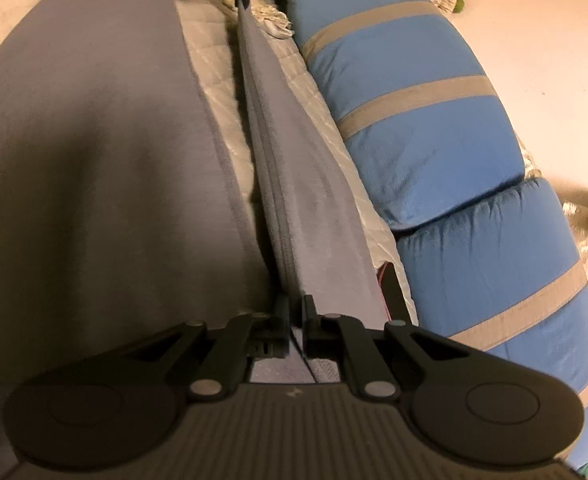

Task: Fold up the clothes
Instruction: 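Open the left gripper to release the leg and lift it away, then grasp the sweatpants seam with the left gripper beside the right gripper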

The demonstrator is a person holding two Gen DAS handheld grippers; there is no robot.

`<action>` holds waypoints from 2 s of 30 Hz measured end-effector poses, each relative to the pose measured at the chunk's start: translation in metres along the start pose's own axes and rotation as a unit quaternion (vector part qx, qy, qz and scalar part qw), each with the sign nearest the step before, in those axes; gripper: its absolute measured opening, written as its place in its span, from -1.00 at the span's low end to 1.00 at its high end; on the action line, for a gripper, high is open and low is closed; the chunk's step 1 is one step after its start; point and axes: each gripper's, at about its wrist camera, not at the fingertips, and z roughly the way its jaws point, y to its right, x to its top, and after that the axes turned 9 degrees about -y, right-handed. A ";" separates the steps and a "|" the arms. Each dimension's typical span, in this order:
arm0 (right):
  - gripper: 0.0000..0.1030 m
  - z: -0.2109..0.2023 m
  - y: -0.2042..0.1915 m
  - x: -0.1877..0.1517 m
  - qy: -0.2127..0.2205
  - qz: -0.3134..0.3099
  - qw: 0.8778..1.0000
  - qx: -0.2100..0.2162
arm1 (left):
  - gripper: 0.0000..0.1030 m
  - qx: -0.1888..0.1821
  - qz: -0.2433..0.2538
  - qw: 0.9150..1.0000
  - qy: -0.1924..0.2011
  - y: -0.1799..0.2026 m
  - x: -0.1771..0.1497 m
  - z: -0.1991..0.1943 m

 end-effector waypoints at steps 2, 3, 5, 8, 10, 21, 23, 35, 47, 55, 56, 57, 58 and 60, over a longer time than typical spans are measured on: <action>-0.44 0.002 0.000 0.000 0.003 0.010 1.000 -0.003 | -0.94 0.004 0.001 1.000 -0.002 0.000 -0.001 0.000; -0.28 0.001 0.001 0.000 0.006 0.017 1.000 -0.004 | -0.91 0.007 0.000 1.000 -0.006 0.000 0.000 0.001; -0.03 -0.001 0.003 0.001 0.013 0.028 1.000 -0.005 | -0.91 0.020 0.001 1.000 -0.009 0.001 0.000 0.000; 0.13 -0.001 0.004 0.005 0.019 0.038 0.999 -0.005 | -0.68 0.047 0.027 0.999 0.000 0.010 -0.001 -0.006; 0.18 -0.001 0.005 0.006 0.018 0.040 0.999 -0.008 | -0.45 0.048 0.068 0.996 0.014 0.024 -0.007 -0.015; 0.55 -0.021 0.005 0.002 0.009 0.063 0.998 0.000 | -0.12 -0.134 0.560 0.817 0.014 0.148 -0.141 -0.061; 0.59 -0.024 0.007 0.000 0.006 0.072 0.997 -0.002 | -0.09 -0.133 0.641 0.756 0.028 0.157 -0.176 -0.063; 0.71 -0.024 0.015 -0.006 -0.014 0.107 0.994 0.000 | -0.02 -0.094 0.844 0.527 0.035 0.141 -0.284 -0.043; 0.74 -0.019 0.021 -0.012 -0.026 0.117 0.993 0.001 | -0.63 -0.057 0.883 0.465 0.039 0.133 -0.293 -0.028; 0.74 -0.008 0.027 -0.016 -0.046 0.137 0.989 -0.014 | -0.83 -0.057 0.880 0.465 0.074 0.131 -0.291 -0.031; 0.74 -0.007 0.028 -0.017 -0.048 0.141 0.989 -0.015 | -0.84 -0.059 0.878 0.469 0.080 0.131 -0.290 -0.033; 0.74 -0.006 0.029 -0.017 -0.050 0.147 0.988 -0.015 | -0.84 -0.060 0.875 0.472 0.085 0.131 -0.289 -0.034; 0.74 -0.006 0.032 -0.017 -0.051 0.157 0.986 -0.013 | -0.85 -0.061 0.873 0.475 0.090 0.131 -0.288 -0.035; 0.74 -0.005 0.038 -0.018 -0.051 0.178 0.983 -0.011 | -0.85 -0.059 0.869 0.481 0.098 0.131 -0.287 -0.036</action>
